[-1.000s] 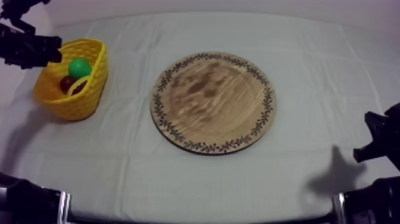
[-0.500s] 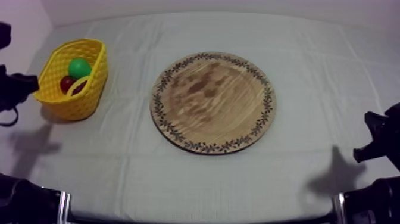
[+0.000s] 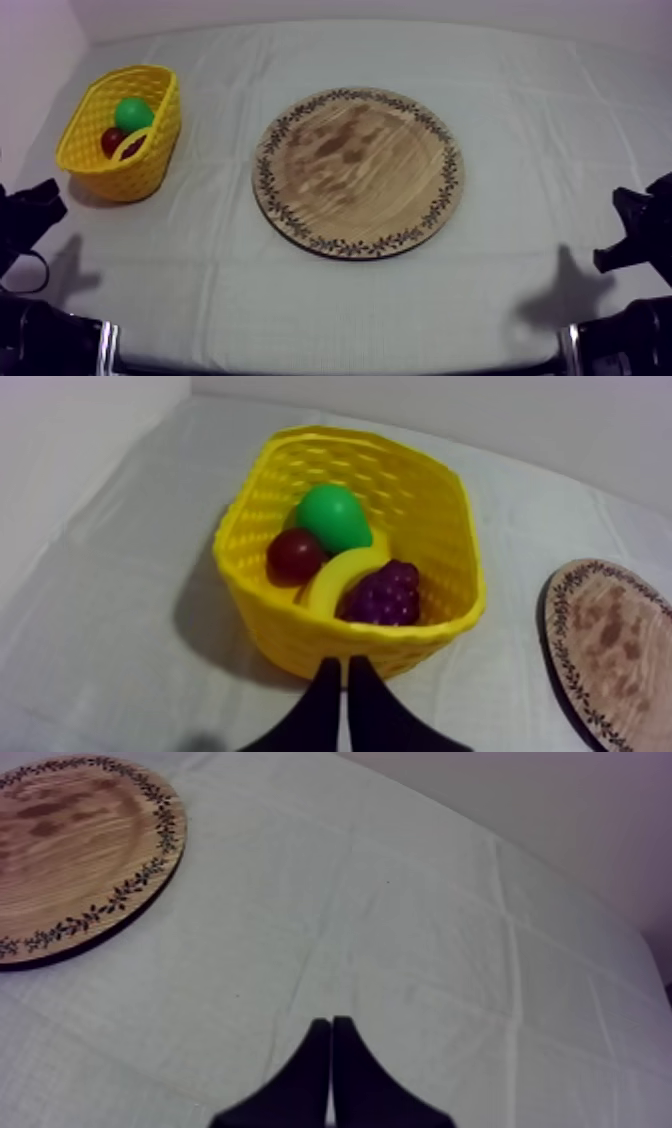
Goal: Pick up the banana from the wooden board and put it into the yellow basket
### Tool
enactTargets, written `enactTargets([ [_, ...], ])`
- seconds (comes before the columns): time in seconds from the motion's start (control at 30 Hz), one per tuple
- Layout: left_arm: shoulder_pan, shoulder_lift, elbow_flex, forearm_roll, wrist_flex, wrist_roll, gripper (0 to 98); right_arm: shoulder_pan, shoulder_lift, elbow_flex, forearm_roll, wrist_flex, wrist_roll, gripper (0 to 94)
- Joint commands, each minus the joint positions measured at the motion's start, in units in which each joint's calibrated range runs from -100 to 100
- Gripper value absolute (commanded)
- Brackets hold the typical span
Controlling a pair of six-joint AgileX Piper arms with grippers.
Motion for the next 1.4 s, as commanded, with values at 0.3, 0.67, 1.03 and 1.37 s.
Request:
enactTargets([
  [0.3, -2.4, -8.4, 3.0, -0.33, 0.2, -2.7, 0.1, 0.0, 0.0, 0.0, 0.0, 0.0, 0.0, 0.3],
  [0.67, -2.7, -8.5, 6.3, 0.54, -11.1, 2.8, 0.1, 0.0, 0.0, 0.0, 0.0, 0.0, 0.0, 0.3],
  [1.03, -2.7, -8.5, 6.8, 0.64, -13.2, 4.0, 0.1, 0.0, 0.0, 0.0, 0.0, 0.0, 0.0, 0.3],
  [1.37, -2.7, -8.5, 6.8, 0.65, -13.3, 4.0, 0.1, 0.0, 0.0, 0.0, 0.0, 0.0, 0.0, 0.3],
])
